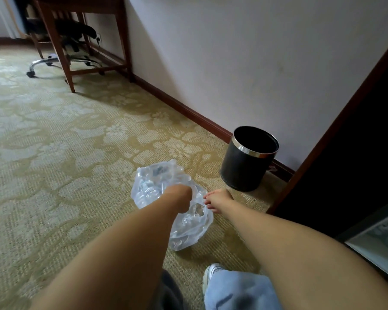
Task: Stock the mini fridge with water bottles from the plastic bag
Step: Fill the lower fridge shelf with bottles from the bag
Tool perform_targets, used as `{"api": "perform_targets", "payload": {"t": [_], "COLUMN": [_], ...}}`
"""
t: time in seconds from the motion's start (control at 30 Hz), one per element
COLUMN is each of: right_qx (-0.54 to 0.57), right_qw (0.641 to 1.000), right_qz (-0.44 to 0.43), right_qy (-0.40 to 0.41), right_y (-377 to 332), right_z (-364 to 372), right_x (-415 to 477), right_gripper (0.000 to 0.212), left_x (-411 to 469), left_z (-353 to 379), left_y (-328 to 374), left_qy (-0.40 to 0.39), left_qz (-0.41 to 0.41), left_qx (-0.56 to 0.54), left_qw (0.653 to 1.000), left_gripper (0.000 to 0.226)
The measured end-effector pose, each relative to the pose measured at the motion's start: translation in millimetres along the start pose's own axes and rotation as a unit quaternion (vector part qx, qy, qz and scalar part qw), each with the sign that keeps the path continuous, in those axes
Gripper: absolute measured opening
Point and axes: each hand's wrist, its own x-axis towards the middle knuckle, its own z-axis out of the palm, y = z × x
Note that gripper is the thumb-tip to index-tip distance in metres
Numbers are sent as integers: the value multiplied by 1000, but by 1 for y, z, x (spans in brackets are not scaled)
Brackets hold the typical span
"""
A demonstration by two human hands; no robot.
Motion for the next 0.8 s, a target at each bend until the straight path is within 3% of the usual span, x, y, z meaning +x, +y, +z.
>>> {"api": "perform_targets", "payload": {"t": [0.1, 0.23, 0.4, 0.5, 0.67, 0.73, 0.8], "right_qx": [-60, -160, -305, -396, -507, -507, -510], "right_qw": [998, 985, 944, 906, 840, 822, 799], "right_qz": [-3, -57, -119, -129, -195, -251, -314], "right_qy": [4, -23, -46, -77, 10, 59, 61], "right_y": [11, 16, 30, 48, 85, 103, 119], "right_z": [12, 31, 40, 56, 112, 122, 131], "right_x": [19, 47, 93, 122, 148, 152, 163], "right_gripper": [31, 20, 25, 29, 39, 60, 55], "left_x": [15, 46, 93, 121, 169, 182, 188], "left_z": [6, 22, 67, 79, 116, 144, 172], "left_y": [-12, -18, -32, -51, -60, -58, -62], "left_qy": [-4, 18, -8, -31, -67, -61, -37], "left_qz": [-26, -48, -14, -15, 42, 86, 87], "left_qx": [-24, -60, 2, 24, 139, 167, 169], "left_qw": [999, 997, 1000, 999, 987, 980, 981], "left_gripper": [37, 41, 49, 70, 116, 117, 104]}}
